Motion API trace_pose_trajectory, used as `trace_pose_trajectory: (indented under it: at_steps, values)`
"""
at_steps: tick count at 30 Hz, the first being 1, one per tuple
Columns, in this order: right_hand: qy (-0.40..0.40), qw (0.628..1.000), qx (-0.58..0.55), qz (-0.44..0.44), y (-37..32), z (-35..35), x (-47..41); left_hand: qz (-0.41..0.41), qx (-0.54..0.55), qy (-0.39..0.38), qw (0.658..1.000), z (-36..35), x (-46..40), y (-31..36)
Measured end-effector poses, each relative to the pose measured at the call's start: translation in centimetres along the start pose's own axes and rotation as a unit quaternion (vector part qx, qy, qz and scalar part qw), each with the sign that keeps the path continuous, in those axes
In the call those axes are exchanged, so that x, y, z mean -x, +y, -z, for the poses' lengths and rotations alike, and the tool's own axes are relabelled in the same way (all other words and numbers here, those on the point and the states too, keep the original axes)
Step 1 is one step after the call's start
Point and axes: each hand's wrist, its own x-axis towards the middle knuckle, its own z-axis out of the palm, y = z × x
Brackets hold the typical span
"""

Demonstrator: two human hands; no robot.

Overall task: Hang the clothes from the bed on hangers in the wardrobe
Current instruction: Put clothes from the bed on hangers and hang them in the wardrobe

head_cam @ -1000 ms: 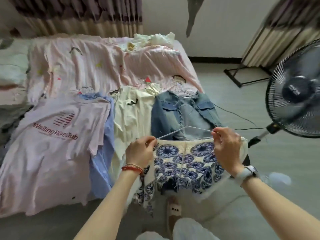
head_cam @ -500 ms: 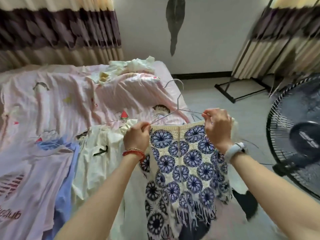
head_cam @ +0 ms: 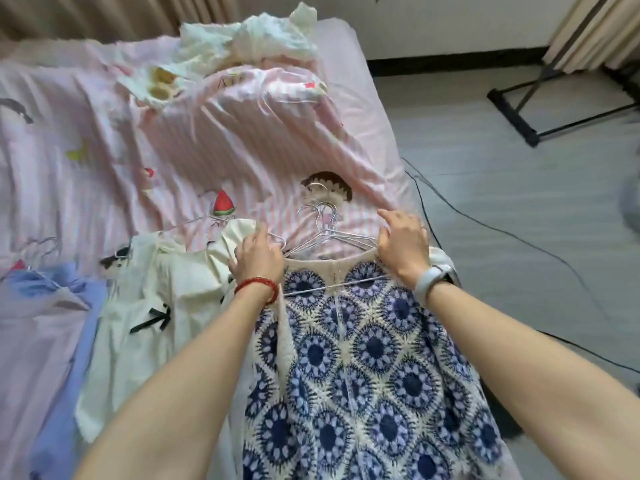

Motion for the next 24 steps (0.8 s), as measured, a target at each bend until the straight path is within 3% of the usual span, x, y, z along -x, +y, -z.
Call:
trace_pose_trajectory:
  at_steps: [4, 8, 14, 20, 24]
  values:
    - [-0.073, 0.997, -0.007, 0.01, -0.8, -1.6, 2.4, -0.061, -0.018, 0.02, 0.998, 0.7, 2.0, -1.2]
    - [-0.1, 0.992, -0.027, 0.073, -4.2, -2.2, 6.8, -0.085, -0.03, 0.081, 0.993, 3.0, 6.8, -4.9]
    - [-0.117, 0.959, -0.028, 0.258, -15.4, -2.7, 15.5, 0.008, -0.058, 0.209, 0.976, 9.4, 17.4, -16.6]
    - [-0.2, 0.859, -0.033, 0.47, -27.9, -5.8, 30.8, 0.213, -0.071, 0.318, 0.921, 16.2, 34.2, -31.2]
    - [-0.266, 0.751, -0.042, 0.603, -33.9, -8.0, 45.3, 0.367, -0.074, 0.386, 0.843, 18.6, 49.9, -38.4]
